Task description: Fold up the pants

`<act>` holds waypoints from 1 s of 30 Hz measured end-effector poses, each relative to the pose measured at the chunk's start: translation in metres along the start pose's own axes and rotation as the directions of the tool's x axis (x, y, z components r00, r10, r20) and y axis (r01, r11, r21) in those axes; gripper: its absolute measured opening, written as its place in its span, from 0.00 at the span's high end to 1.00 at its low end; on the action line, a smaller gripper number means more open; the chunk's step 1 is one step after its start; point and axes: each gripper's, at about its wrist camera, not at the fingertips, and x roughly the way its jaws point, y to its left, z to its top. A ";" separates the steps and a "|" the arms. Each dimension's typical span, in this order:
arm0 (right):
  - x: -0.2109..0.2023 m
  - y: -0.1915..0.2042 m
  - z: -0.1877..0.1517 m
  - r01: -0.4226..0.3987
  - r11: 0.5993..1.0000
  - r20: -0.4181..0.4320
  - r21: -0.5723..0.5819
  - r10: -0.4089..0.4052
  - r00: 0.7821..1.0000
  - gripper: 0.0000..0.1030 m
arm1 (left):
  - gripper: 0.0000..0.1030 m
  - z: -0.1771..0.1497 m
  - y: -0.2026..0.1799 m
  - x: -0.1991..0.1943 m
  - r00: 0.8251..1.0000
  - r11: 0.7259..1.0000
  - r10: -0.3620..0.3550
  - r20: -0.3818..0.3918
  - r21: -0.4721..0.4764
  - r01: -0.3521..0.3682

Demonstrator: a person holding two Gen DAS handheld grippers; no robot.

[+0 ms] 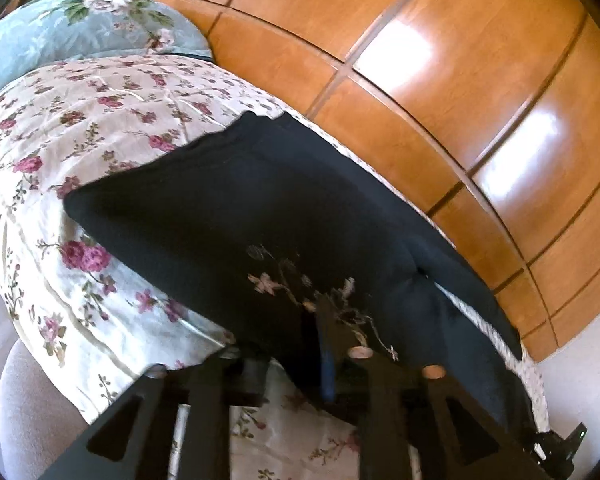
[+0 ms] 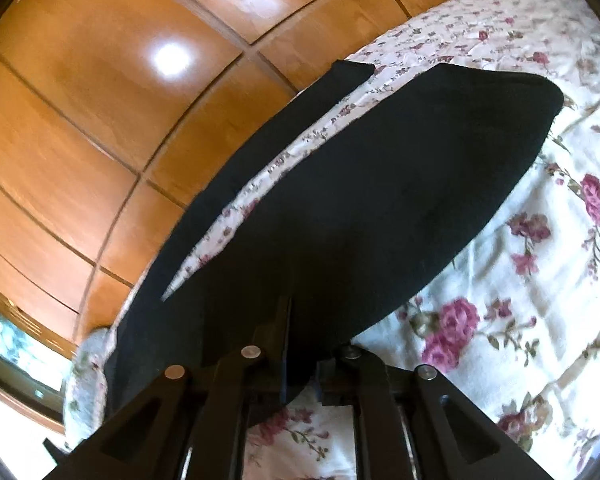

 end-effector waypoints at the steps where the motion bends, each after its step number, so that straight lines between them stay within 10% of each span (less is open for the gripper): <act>1: -0.001 -0.001 0.003 0.014 1.000 0.010 0.000 -0.014 1.000 0.78 | 0.66 0.002 0.004 -0.001 1.000 1.000 0.006 0.015 -0.020 -0.005; 8: -0.009 -0.044 0.048 0.102 0.986 0.090 0.133 -0.115 0.989 0.76 | 0.66 0.031 0.045 0.005 0.997 0.978 0.069 0.038 -0.198 -0.060; 13: -0.018 -0.059 0.060 0.129 0.977 0.130 0.168 -0.152 0.980 0.89 | 0.94 0.037 0.053 0.004 0.995 0.974 0.094 0.022 -0.210 -0.087; 17: -0.043 -0.033 0.054 0.199 0.980 0.232 0.007 -0.195 0.953 0.89 | 0.94 0.034 0.050 -0.022 0.993 0.978 0.092 0.073 -0.192 -0.077; 24: -0.030 -0.051 0.045 0.313 0.949 0.149 0.028 -0.313 0.938 0.80 | 0.77 0.022 0.066 -0.024 0.992 0.977 0.127 0.022 -0.173 -0.122; 30: -0.076 -0.050 0.055 0.501 0.846 0.295 0.181 -0.533 0.793 0.59 | 0.65 0.034 0.089 -0.061 0.961 0.946 0.252 0.116 -0.238 -0.220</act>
